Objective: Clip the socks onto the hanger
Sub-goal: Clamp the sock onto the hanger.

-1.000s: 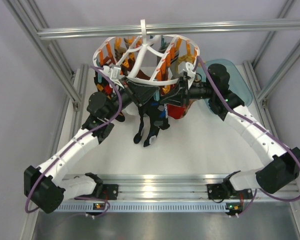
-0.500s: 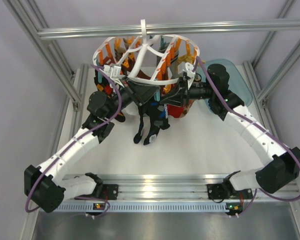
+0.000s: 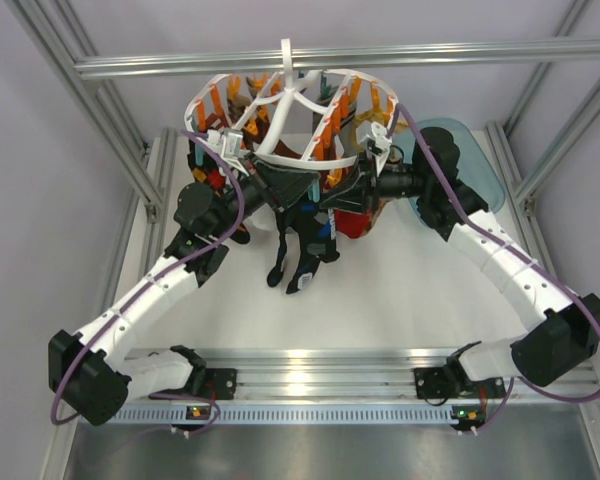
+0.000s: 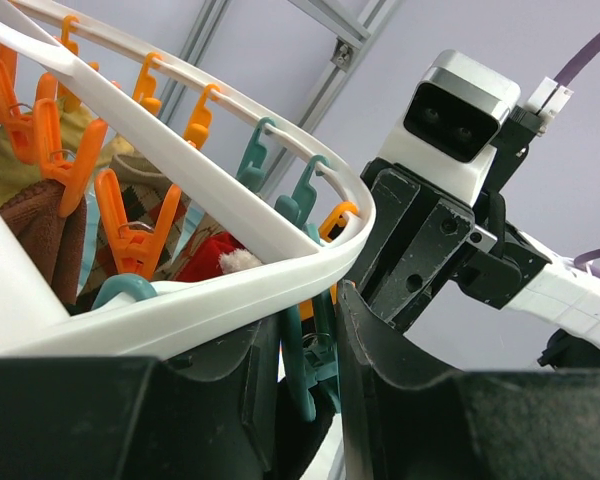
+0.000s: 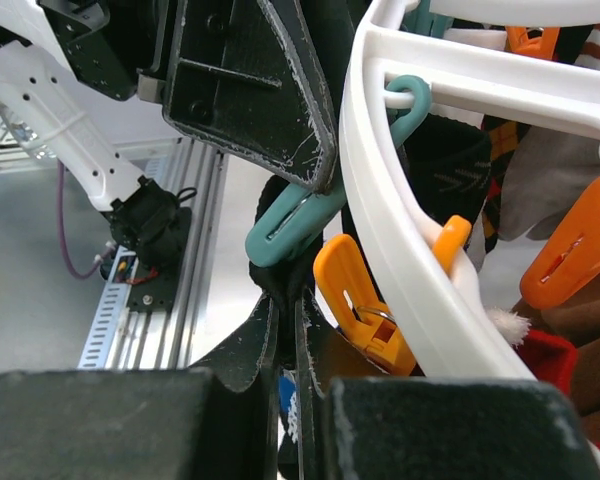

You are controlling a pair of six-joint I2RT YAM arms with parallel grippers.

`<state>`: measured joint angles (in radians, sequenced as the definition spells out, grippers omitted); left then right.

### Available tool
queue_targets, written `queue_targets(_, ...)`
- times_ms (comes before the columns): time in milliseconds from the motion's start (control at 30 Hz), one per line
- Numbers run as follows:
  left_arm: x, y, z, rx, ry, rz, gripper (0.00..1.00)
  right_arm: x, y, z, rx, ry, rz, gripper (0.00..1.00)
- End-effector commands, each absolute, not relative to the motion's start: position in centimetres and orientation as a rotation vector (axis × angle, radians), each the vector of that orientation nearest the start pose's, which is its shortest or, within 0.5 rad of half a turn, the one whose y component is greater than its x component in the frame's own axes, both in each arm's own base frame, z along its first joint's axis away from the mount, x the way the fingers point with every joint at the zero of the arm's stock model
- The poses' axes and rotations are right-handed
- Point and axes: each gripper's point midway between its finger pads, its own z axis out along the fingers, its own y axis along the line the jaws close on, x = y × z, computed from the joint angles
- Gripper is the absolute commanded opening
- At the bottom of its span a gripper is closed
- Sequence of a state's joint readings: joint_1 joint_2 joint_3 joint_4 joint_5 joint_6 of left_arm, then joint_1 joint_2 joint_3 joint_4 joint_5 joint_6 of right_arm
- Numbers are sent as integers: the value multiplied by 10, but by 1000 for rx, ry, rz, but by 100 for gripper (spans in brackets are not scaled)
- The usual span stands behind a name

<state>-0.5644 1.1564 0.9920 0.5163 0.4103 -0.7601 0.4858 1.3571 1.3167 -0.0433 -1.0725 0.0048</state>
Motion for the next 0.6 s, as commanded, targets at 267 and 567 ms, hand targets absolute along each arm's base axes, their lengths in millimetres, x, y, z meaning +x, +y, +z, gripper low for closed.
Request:
queue_targets(267, 245, -296, 421, 469, 1279, -1397, 0, 273, 302, 388, -1078, 1289, 1247, 0)
queue_targets(567, 242, -293, 424, 468, 1278, -1409, 0, 284, 297, 382, -1065, 1305, 1206, 0)
